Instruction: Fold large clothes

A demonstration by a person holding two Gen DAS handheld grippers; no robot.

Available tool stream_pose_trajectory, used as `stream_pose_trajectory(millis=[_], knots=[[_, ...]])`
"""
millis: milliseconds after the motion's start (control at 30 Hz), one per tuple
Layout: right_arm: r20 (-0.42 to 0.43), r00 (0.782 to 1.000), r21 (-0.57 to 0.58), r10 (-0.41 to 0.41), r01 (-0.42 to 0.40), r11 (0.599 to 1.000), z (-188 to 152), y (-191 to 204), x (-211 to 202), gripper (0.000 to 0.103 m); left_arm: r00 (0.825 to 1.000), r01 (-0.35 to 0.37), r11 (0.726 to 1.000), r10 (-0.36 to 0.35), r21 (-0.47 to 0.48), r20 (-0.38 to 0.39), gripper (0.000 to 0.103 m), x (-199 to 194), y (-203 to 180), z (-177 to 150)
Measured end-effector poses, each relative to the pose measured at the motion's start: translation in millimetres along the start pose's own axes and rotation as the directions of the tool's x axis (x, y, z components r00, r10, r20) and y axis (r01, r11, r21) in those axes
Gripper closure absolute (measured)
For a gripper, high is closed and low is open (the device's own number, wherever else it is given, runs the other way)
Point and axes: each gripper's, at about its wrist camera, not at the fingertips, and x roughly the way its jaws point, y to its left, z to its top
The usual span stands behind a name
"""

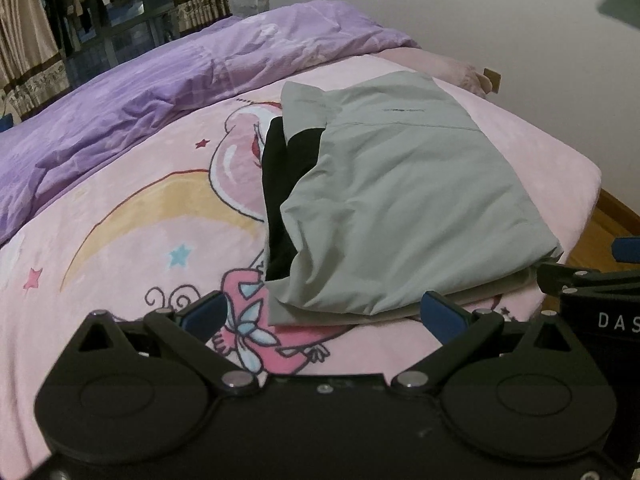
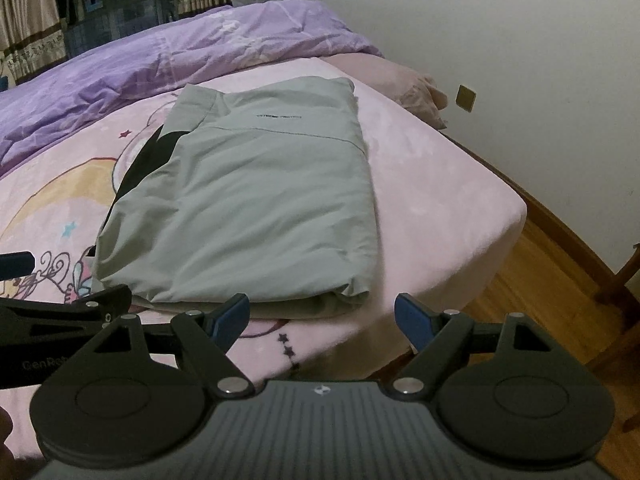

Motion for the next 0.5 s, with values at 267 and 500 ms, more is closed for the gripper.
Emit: stream_pose_trajectory(millis=[267, 500], knots=[[0.004, 1.0, 0.007, -0.002, 0.002, 1.0, -1.2, -0.6, -2.9, 0.007, 1.0, -0.004, 1.0, 0.004, -0.006, 0.003, 0.0, -2.8, 3.0, -0.8], [0.003, 1.0, 0.009, 0.002, -0.002, 1.0, -1.5, -1.2, -3.5, 0.007, 1.0, -0.006, 1.0, 0.006, -0.003, 0.004, 0.0, -3.4, 2.6, -1.0]])
